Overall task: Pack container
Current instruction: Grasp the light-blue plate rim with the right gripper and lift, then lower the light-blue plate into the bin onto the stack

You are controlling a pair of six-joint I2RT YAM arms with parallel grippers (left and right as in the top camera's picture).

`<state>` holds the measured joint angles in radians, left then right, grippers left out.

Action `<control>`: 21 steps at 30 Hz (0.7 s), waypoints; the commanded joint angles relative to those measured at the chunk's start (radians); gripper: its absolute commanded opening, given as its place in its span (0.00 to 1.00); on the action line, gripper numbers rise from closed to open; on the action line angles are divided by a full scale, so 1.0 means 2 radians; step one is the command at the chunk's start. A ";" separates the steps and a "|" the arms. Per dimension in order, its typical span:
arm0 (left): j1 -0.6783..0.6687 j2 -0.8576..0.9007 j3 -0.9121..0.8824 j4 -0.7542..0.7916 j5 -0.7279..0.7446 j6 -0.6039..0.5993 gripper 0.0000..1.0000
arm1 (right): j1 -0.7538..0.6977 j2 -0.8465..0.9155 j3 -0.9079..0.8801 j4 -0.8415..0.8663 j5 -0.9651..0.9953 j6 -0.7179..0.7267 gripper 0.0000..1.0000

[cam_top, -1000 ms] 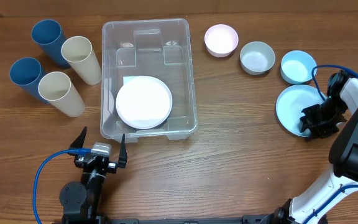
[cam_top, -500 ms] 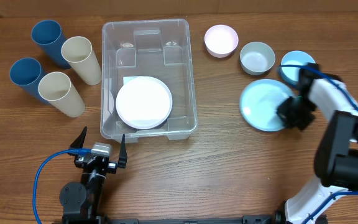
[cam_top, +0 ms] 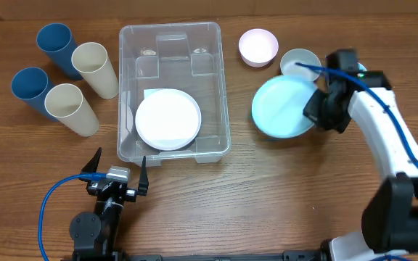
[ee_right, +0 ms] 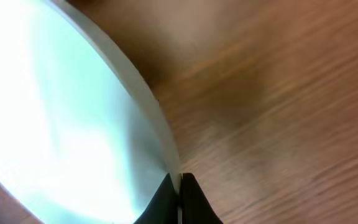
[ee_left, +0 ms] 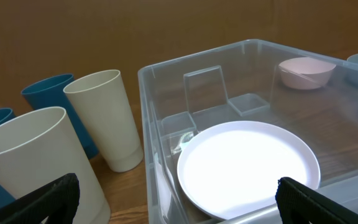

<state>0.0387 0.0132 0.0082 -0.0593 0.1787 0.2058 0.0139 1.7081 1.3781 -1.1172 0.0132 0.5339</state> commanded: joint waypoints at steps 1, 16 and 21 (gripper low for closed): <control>-0.003 -0.004 -0.002 0.000 -0.001 0.000 1.00 | 0.001 -0.050 0.066 -0.027 0.015 -0.019 0.04; -0.003 -0.004 -0.002 0.000 -0.001 0.000 1.00 | 0.257 -0.075 0.119 0.057 -0.017 -0.069 0.04; -0.003 -0.004 -0.002 0.000 -0.001 0.000 1.00 | 0.310 -0.006 0.119 0.108 -0.007 -0.070 0.04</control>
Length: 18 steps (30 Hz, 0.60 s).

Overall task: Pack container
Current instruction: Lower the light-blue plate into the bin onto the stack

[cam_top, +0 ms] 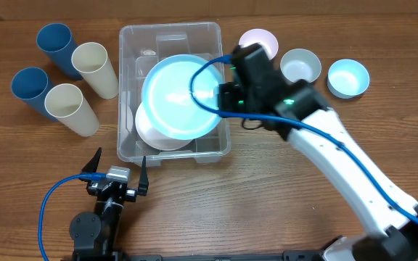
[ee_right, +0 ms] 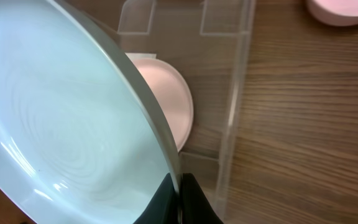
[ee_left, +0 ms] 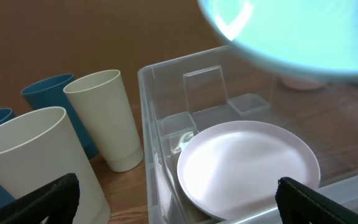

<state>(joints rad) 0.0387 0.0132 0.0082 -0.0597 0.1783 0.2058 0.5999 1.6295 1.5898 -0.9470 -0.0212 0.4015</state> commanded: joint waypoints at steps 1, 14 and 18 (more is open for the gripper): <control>-0.003 -0.004 -0.002 0.000 -0.001 0.000 1.00 | 0.025 0.050 0.014 0.037 0.010 -0.005 0.04; -0.003 -0.004 -0.002 0.000 -0.001 0.000 1.00 | 0.038 0.189 0.014 0.116 0.010 -0.007 0.33; -0.003 -0.004 -0.002 0.000 -0.001 0.000 1.00 | 0.038 0.192 0.014 0.117 0.010 -0.020 0.51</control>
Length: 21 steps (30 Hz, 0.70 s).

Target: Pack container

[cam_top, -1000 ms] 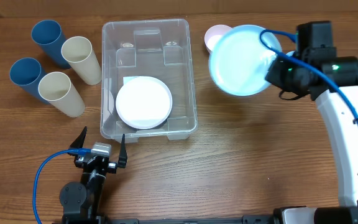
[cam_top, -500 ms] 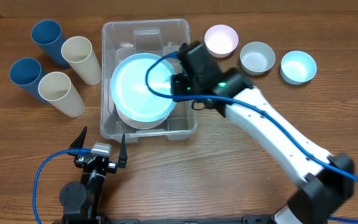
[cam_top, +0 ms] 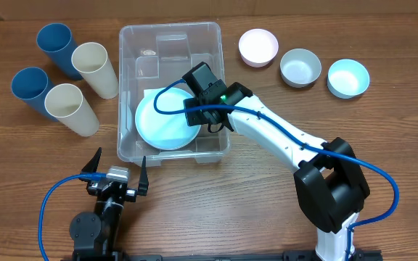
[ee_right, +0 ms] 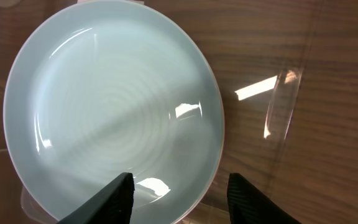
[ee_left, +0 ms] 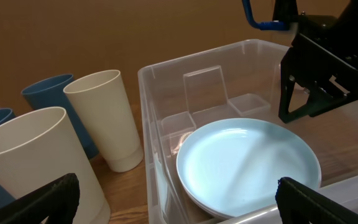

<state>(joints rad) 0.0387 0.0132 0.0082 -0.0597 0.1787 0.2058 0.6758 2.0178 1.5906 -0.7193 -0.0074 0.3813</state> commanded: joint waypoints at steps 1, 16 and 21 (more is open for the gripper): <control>-0.003 -0.004 -0.002 0.000 -0.001 0.000 1.00 | 0.000 -0.003 0.013 0.002 0.003 -0.012 0.51; -0.003 -0.004 -0.002 0.000 -0.001 0.000 1.00 | -0.002 -0.003 0.175 -0.192 -0.023 -0.043 0.08; -0.003 -0.004 -0.002 0.000 -0.001 0.000 1.00 | -0.001 0.003 0.233 -0.180 -0.035 -0.089 0.08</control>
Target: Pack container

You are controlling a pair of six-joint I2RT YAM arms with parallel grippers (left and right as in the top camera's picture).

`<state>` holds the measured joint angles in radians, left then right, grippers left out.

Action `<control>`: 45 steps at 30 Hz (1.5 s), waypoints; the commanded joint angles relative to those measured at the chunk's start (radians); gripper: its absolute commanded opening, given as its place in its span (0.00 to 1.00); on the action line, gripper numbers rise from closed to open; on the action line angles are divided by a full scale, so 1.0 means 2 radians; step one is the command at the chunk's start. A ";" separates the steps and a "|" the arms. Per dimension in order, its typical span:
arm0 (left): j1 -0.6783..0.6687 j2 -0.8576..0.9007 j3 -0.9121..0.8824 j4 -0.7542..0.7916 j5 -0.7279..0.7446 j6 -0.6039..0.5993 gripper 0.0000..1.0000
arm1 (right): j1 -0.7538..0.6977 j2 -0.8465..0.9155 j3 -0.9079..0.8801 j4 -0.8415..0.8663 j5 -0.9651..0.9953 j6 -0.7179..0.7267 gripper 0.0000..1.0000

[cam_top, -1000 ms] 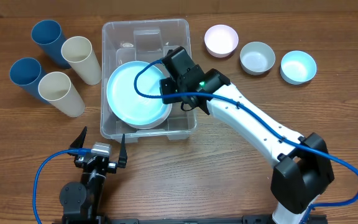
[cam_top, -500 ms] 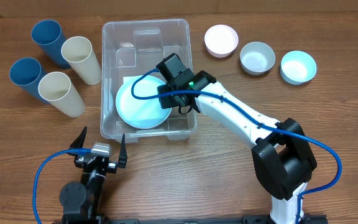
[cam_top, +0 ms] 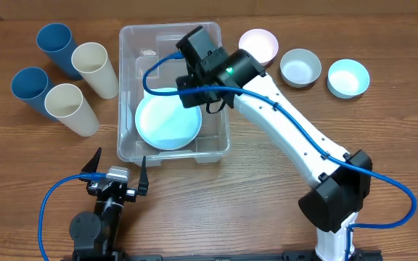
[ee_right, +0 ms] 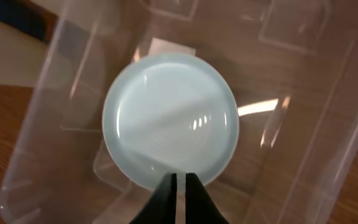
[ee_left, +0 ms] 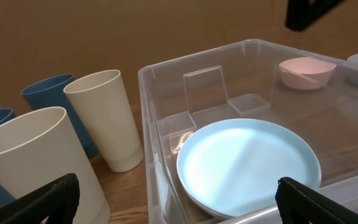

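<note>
The clear plastic container (cam_top: 125, 94) stands mid-table. A light blue plate (cam_top: 167, 121) lies flat in its near half, and a second rim shows just under it in the left wrist view (ee_left: 194, 198). My right gripper (ee_right: 179, 178) hangs high above the container (ee_right: 328, 118), shut with nothing between its fingers. The plate (ee_right: 169, 118) lies well below it. In the overhead view the right gripper (cam_top: 203, 101) is over the container's right side. My left gripper (cam_top: 115, 168) is open at the table's front edge, short of the container (ee_left: 148, 118).
Two blue cups (cam_top: 55, 43) (cam_top: 29, 85) and two cream cups (cam_top: 94, 65) (cam_top: 67, 107) stand left of the container. A pink bowl (cam_top: 258, 45), a grey bowl (cam_top: 300, 67) and a light blue bowl (cam_top: 347, 77) sit to its right.
My right gripper was open and low over the blue plate in the container. Now it is higher and shut on nothing. The plate has stayed put.
My right gripper was shut on the blue plate's rim, on the table right of the container. Then it held the plate over the container. Then the plate lay on the white plate inside with the gripper open, and now the gripper is raised. The left arm never moved.
</note>
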<state>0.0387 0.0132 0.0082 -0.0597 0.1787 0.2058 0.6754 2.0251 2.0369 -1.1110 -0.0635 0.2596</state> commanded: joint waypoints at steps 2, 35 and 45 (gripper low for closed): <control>-0.003 -0.004 -0.002 0.000 -0.001 0.000 1.00 | -0.001 0.020 0.010 0.040 -0.011 -0.036 0.08; -0.003 -0.004 -0.002 0.000 -0.001 0.000 1.00 | 0.006 0.180 -0.010 0.104 -0.140 -0.037 0.04; -0.003 -0.004 -0.002 0.000 -0.001 0.000 1.00 | 0.008 0.212 -0.010 0.100 -0.139 -0.029 0.04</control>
<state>0.0387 0.0132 0.0082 -0.0597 0.1787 0.2058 0.6880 2.4130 2.0212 -0.9081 -0.3412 0.1982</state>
